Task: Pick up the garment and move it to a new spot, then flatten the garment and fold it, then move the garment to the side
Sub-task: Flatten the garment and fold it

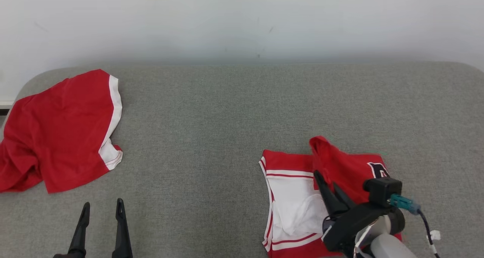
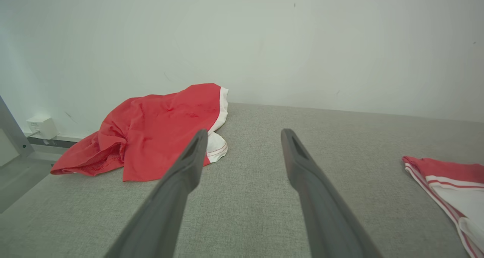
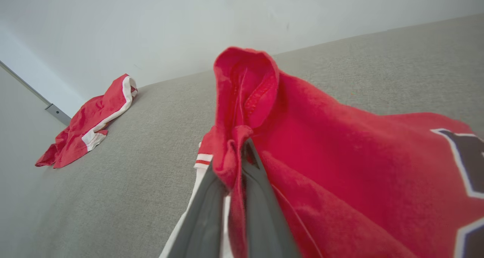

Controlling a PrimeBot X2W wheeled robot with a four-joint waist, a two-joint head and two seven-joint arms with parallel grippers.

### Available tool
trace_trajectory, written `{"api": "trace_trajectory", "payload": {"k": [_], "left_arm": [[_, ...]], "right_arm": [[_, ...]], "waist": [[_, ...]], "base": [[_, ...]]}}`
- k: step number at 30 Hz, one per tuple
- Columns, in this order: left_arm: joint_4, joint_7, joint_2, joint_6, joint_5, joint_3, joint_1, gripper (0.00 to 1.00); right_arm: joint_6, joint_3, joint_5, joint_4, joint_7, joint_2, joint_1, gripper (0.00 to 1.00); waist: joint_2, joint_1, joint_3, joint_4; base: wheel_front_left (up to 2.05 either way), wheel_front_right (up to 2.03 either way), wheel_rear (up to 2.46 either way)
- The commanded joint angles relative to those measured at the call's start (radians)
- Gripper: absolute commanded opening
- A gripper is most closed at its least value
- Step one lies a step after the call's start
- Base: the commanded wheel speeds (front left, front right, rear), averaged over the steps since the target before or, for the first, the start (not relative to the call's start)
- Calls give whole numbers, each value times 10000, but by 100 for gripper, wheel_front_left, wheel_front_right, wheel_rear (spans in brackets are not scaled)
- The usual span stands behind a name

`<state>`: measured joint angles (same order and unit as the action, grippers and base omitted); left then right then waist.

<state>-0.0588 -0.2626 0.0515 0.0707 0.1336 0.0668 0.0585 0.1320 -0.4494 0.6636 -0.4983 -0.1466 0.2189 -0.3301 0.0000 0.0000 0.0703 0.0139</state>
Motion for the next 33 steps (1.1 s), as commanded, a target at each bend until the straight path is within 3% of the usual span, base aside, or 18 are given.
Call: {"api": "trace_trajectory", "payload": {"k": [1,9,16,17,18,19,20,27,33], "left_arm": [[-35,-30,-16,-20,124,9,-71,100],[-124,-30,-15,-45,109,-78,-214,100],[-208,-30,-15,-17,136,-164,-308,100],[-221,-30,-15,-24,138,-167,-307,100],[-228,-30,-15,-37,141,-179,-298,100],[-228,-30,-15,-37,141,-179,-298,100],[-236,-30,-15,-55,146,-182,-268,100],[-224,-30,-15,-61,128,-127,-142,100],[-216,-30,-16,-32,73,-97,-168,100]], "right_arm": [[-30,-42,-132,89,27,-251,127,0],[-30,-245,-465,-249,-15,-1134,259,0],[-30,-418,-445,-831,-211,-1505,35,0],[-30,-462,-424,-911,-234,-1532,11,7],[-30,-505,-434,-968,-263,-1555,-19,43],[-30,-505,-434,-968,-263,-1555,-19,43],[-30,-597,-401,-975,-428,-1576,-93,100],[-30,-148,-503,-466,-1006,-959,-293,100],[-30,888,-742,441,-1187,-285,-57,100]], "waist": [[0,0,33,61],[0,0,80,223],[0,0,76,315],[0,0,75,320],[0,0,73,323],[0,0,73,323],[0,0,62,321],[0,0,3,206],[0,0,-66,26]], "base": [[0,0,0],[0,0,0],[0,0,0],[0,0,0],[0,0,0],[0,0,0],[0,0,0],[0,0,0],[0,0,0]]}}
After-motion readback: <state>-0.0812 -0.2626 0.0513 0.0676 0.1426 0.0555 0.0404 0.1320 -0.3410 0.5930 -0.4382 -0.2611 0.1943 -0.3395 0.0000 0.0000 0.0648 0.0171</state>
